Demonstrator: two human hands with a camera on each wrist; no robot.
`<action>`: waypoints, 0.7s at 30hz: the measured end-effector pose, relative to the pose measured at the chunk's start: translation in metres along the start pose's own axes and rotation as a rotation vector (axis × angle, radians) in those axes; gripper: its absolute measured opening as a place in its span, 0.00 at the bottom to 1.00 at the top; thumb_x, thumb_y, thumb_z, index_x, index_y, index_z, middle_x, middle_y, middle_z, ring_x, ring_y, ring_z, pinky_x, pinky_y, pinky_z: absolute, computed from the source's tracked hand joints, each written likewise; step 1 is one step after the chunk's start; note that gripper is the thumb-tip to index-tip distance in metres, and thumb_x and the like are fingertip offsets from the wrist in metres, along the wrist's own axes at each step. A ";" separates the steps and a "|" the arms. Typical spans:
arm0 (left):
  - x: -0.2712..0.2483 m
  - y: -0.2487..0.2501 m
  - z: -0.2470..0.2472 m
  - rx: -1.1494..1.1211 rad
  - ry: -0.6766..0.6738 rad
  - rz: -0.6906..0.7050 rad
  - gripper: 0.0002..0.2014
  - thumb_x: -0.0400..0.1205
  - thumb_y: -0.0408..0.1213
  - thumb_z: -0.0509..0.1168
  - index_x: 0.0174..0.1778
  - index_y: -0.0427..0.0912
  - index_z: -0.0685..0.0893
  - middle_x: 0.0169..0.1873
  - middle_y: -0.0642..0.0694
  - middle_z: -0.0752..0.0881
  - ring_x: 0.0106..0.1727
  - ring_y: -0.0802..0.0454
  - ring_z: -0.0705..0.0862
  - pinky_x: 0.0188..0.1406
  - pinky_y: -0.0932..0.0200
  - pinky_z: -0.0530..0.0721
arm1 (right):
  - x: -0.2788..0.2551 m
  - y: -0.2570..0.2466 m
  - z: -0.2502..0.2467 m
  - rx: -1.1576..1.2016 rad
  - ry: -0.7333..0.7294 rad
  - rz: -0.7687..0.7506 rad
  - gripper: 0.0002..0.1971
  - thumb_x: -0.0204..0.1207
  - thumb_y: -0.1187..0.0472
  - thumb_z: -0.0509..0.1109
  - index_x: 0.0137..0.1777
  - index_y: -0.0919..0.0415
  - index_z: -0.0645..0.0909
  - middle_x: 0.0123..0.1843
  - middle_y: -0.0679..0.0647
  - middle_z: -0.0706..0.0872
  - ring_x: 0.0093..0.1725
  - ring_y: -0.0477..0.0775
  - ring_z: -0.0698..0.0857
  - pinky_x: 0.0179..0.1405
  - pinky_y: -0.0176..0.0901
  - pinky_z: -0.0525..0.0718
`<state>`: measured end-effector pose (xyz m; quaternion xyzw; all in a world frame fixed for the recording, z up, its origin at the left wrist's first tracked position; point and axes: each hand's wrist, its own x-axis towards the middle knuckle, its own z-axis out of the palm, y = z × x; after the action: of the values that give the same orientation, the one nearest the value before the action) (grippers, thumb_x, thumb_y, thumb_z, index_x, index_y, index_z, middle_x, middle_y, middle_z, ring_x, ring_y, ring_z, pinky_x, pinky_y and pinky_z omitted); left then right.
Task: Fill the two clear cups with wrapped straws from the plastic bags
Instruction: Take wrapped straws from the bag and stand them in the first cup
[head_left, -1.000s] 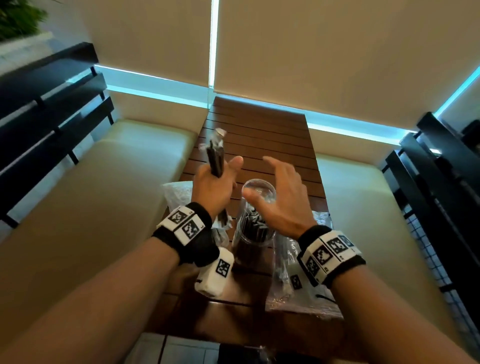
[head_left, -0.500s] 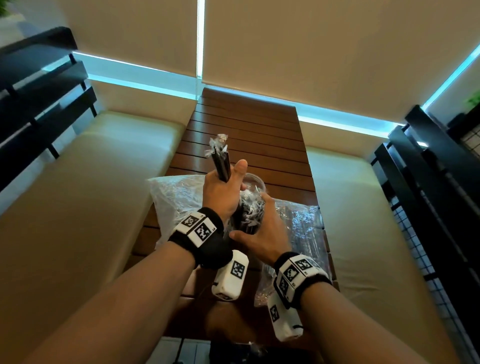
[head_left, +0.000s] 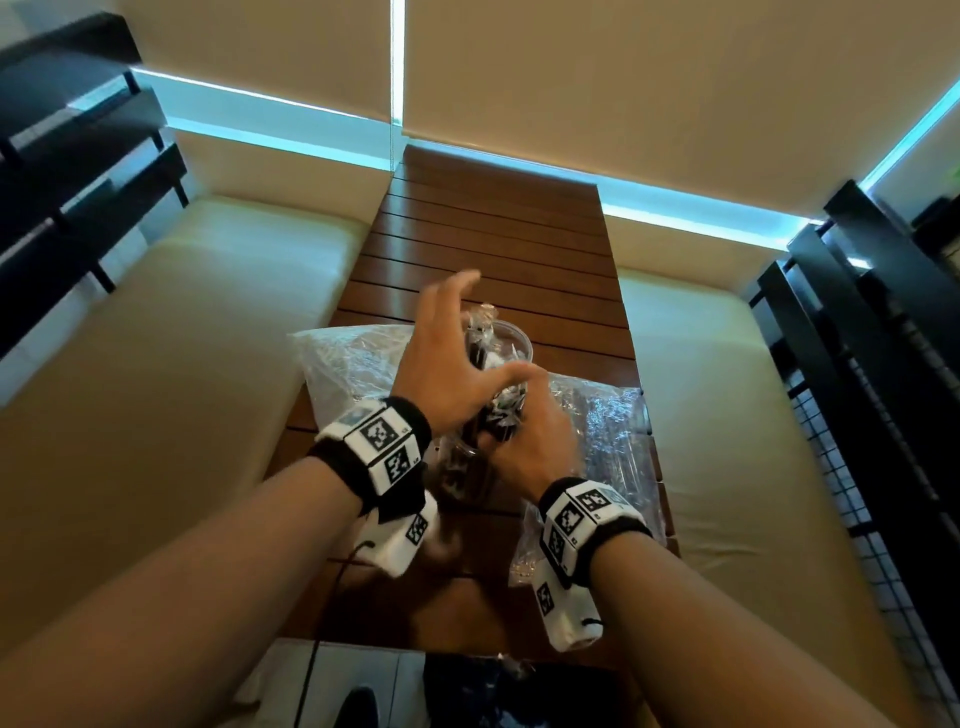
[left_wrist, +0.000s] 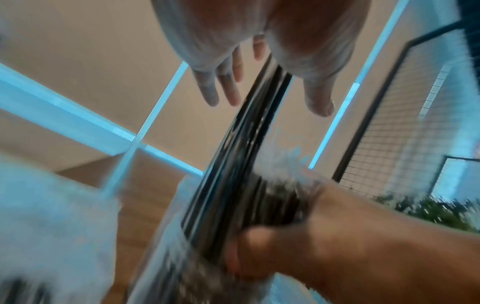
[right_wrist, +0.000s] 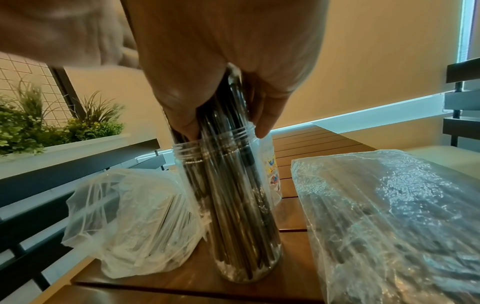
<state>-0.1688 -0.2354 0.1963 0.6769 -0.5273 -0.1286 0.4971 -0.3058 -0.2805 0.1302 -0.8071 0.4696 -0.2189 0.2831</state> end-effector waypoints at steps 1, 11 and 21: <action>0.005 0.007 -0.005 0.060 -0.010 0.105 0.47 0.68 0.55 0.80 0.79 0.50 0.63 0.72 0.49 0.70 0.62 0.60 0.75 0.55 0.74 0.74 | 0.000 -0.002 0.000 -0.014 0.008 0.010 0.40 0.65 0.51 0.82 0.70 0.42 0.61 0.58 0.48 0.85 0.51 0.52 0.87 0.46 0.52 0.89; -0.030 -0.031 0.033 0.643 -0.531 0.104 0.43 0.80 0.69 0.30 0.85 0.44 0.35 0.85 0.48 0.36 0.85 0.51 0.35 0.84 0.38 0.43 | 0.000 0.001 -0.005 0.141 -0.023 -0.008 0.33 0.75 0.55 0.75 0.74 0.42 0.61 0.61 0.47 0.85 0.51 0.42 0.86 0.47 0.39 0.86; -0.006 -0.031 -0.021 0.172 -0.427 -0.010 0.46 0.76 0.76 0.36 0.86 0.53 0.42 0.86 0.50 0.49 0.84 0.57 0.50 0.81 0.50 0.48 | 0.006 -0.018 -0.035 0.001 0.096 -0.250 0.40 0.70 0.40 0.74 0.78 0.54 0.64 0.74 0.53 0.67 0.74 0.50 0.67 0.73 0.44 0.68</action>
<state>-0.1380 -0.2208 0.1791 0.6769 -0.6261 -0.2259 0.3143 -0.3133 -0.2880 0.1689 -0.8478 0.3780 -0.2911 0.2315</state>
